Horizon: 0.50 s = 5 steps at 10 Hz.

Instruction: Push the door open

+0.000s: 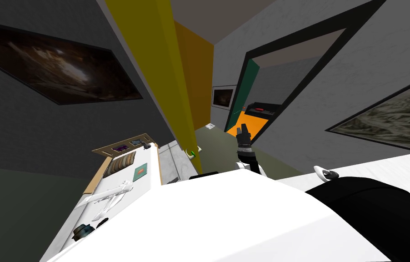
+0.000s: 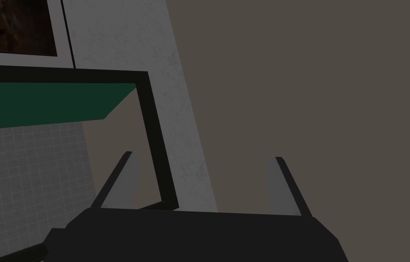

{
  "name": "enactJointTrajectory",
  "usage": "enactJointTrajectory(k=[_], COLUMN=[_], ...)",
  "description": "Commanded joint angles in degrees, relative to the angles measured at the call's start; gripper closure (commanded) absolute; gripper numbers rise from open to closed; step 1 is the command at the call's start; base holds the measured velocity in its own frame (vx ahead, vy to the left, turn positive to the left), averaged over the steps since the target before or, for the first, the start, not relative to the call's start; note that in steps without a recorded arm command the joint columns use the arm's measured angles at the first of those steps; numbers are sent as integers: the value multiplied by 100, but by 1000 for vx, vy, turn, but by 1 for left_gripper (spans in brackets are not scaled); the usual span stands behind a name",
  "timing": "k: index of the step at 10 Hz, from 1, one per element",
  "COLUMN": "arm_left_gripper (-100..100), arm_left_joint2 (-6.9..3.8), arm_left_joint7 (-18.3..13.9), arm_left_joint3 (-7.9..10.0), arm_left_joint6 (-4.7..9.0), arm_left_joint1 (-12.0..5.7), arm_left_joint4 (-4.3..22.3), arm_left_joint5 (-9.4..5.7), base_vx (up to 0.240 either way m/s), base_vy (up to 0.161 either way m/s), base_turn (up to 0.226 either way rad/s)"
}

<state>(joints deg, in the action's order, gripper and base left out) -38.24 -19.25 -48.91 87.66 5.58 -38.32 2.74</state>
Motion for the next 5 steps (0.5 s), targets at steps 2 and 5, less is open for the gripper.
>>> enactJointTrajectory(k=[2,5], arm_left_gripper=[-100,-100], arm_left_joint2=[1,1], arm_left_joint7=[-75,-75], arm_left_joint3=[75,75], arm_left_joint6=[-67,-67], arm_left_joint1=[-24,-24], arm_left_joint4=[30,30], arm_left_joint5=[-64,-64], base_vx=[-4,6], base_vy=[21,-2], base_turn=[-57,-21])
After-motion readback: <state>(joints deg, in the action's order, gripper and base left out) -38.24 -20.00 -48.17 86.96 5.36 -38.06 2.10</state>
